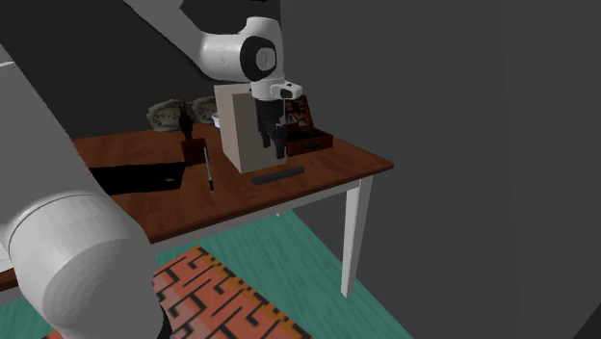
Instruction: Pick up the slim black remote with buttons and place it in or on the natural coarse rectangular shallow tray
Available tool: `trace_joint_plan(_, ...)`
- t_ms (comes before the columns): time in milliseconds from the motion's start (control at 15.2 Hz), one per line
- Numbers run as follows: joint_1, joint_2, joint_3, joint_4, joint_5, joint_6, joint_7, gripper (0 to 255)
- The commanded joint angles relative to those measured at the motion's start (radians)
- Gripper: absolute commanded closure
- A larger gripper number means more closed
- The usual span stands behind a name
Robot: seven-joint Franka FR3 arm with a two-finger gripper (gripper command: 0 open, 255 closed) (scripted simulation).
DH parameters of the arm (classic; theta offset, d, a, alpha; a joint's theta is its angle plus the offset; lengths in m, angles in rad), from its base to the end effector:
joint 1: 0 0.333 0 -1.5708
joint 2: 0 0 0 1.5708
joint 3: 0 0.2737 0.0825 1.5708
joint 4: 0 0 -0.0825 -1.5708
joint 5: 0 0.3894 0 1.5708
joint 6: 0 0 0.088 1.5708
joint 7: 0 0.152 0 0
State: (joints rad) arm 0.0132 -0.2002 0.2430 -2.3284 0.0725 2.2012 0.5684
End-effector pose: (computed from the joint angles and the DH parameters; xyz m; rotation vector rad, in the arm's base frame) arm 0.4825 0.1293 0.3335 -3.0530 0.5493 -0.0895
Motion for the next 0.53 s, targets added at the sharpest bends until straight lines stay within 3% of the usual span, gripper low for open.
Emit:
trace_joint_plan(0, 0.004, 0.07, 0.015, 0.021, 0.004, 0.04, 0.041, 0)
trace_joint_plan(330, 0.016, 0.253, 0.035, 0.1, -0.001, 0.124, 0.129, 0)
trace_joint_plan(462, 0.018, 0.271, 0.035, 0.092, -0.006, 0.15, 0.133, 0)
